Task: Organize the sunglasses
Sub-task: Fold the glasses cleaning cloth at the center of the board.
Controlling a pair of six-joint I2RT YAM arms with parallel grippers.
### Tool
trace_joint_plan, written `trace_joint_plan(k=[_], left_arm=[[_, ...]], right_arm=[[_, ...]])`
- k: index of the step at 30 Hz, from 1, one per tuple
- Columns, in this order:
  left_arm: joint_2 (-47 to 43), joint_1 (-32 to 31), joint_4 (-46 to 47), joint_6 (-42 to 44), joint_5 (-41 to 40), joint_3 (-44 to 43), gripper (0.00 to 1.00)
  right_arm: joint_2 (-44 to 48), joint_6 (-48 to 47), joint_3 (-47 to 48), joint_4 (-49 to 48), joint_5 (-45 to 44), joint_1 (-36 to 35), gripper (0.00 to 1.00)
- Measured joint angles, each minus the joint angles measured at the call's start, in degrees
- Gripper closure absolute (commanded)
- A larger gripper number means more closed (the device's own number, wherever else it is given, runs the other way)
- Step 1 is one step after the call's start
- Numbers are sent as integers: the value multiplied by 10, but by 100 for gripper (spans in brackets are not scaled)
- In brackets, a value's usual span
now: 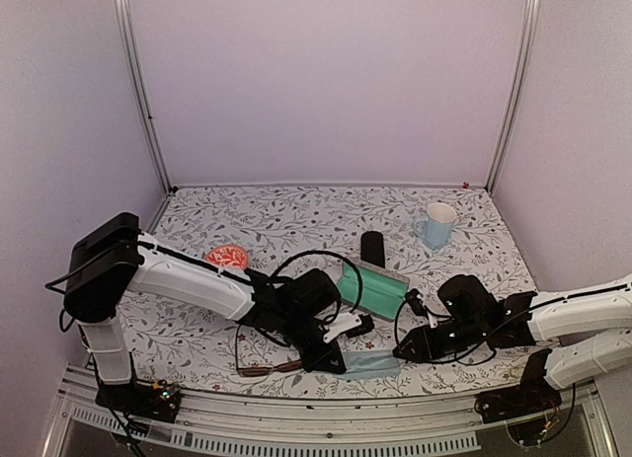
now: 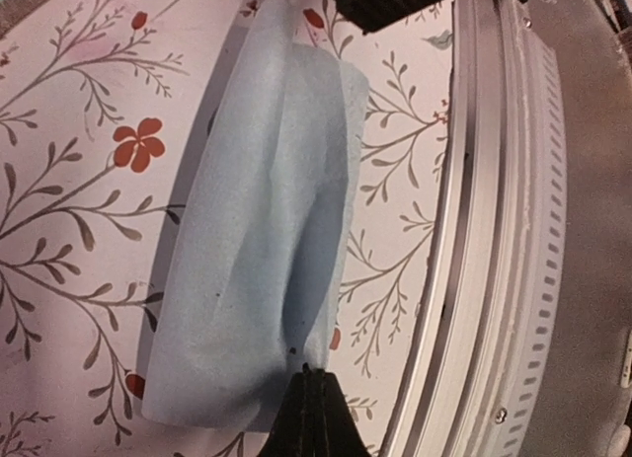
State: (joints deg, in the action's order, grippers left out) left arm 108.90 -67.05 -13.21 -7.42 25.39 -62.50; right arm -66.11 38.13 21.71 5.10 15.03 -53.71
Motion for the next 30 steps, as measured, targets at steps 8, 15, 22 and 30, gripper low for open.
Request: trace_joint_plan(k=[8, 15, 22, 30], left_arm=[[0, -6, -1, 15, 1, 5, 83], [0, -6, -10, 27, 7, 7, 79], [0, -7, -10, 29, 5, 7, 79], [-5, -7, -10, 29, -9, 7, 79]], right_arm=[[-20, 1, -1, 0, 4, -15, 68], [-31, 6, -2, 1, 0, -23, 71], [-52, 11, -2, -3, -6, -31, 77], [-64, 16, 1, -16, -10, -36, 87]])
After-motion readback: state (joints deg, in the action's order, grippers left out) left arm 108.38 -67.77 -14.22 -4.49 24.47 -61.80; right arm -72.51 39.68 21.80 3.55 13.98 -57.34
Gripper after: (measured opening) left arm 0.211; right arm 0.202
